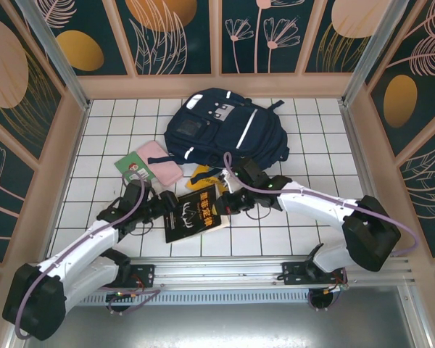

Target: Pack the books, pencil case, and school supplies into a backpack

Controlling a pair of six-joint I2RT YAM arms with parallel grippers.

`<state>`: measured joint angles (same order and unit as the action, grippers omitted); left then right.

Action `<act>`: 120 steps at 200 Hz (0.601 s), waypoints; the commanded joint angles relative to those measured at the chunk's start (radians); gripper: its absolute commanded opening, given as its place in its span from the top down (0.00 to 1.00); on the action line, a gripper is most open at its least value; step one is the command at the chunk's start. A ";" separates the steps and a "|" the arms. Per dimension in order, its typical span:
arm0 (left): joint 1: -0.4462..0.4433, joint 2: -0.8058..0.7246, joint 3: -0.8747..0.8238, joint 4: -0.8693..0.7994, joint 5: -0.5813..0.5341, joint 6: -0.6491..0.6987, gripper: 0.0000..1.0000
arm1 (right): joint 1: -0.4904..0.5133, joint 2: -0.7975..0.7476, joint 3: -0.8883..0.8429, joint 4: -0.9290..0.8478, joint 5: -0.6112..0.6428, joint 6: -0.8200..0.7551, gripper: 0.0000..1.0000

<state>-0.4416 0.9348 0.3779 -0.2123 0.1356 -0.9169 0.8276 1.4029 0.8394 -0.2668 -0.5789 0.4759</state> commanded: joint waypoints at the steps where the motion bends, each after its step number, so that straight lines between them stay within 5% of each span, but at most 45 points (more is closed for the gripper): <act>1: -0.006 0.034 0.021 0.126 0.035 0.099 0.19 | -0.039 -0.041 0.009 -0.025 0.052 -0.085 1.00; 60: -0.006 0.271 -0.017 0.455 0.138 0.122 0.18 | -0.180 -0.114 -0.114 0.138 -0.049 -0.025 1.00; 120: -0.006 0.461 0.021 0.598 0.200 0.072 0.17 | -0.378 0.020 -0.244 0.252 -0.142 0.134 1.00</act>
<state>-0.4419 1.3380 0.3897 0.2596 0.2775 -0.8173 0.5209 1.3685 0.6460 -0.1177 -0.6613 0.5339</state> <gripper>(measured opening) 0.826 0.050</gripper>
